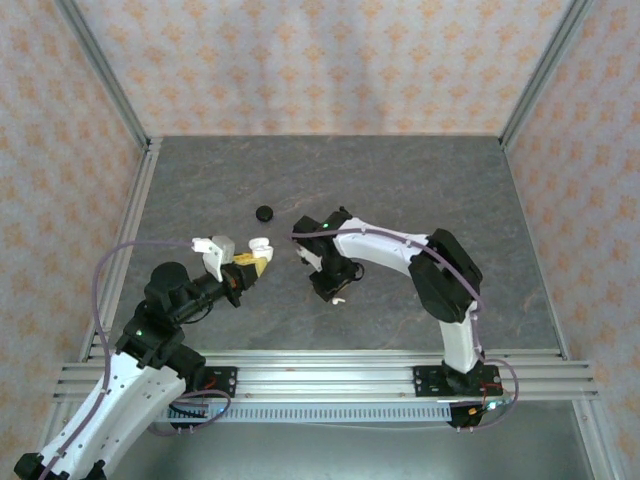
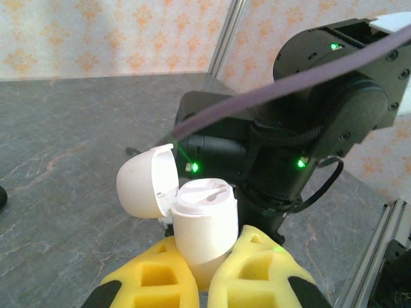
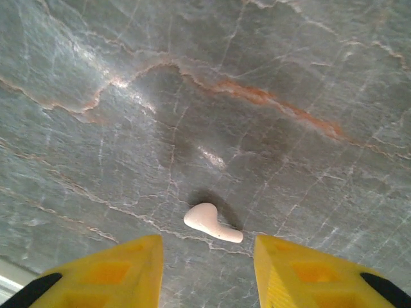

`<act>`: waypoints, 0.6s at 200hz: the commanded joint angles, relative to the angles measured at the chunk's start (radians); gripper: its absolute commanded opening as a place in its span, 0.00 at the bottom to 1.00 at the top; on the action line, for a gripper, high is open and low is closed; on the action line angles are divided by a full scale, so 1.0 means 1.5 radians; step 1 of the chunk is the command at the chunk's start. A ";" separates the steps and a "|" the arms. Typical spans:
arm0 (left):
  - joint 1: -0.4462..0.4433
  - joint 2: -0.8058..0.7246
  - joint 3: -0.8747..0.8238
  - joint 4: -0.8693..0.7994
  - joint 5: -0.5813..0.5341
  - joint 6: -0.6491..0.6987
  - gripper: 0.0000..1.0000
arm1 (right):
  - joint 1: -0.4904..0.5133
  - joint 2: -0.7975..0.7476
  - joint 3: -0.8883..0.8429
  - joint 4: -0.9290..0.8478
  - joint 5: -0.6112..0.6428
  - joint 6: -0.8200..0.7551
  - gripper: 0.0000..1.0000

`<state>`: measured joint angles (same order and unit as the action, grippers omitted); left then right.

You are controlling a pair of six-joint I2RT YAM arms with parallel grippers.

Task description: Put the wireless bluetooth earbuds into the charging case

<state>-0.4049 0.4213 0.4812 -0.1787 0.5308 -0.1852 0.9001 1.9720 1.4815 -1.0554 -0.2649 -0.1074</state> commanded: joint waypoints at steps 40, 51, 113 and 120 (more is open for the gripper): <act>0.003 0.011 0.005 -0.020 -0.030 0.004 0.00 | 0.031 0.050 0.042 -0.045 0.043 -0.046 0.48; 0.003 0.011 0.005 -0.022 -0.034 0.005 0.00 | 0.030 0.063 0.051 -0.060 0.042 -0.052 0.48; 0.003 0.017 0.009 -0.026 -0.040 0.007 0.00 | 0.031 0.090 0.045 -0.073 0.057 -0.072 0.47; 0.003 0.019 0.011 -0.027 -0.038 0.008 0.00 | 0.030 0.091 0.044 -0.073 0.058 -0.072 0.47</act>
<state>-0.4049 0.4419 0.4812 -0.2272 0.4789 -0.1844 0.9455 2.0907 1.5425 -1.1233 -0.2192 -0.1890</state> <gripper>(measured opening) 0.059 0.474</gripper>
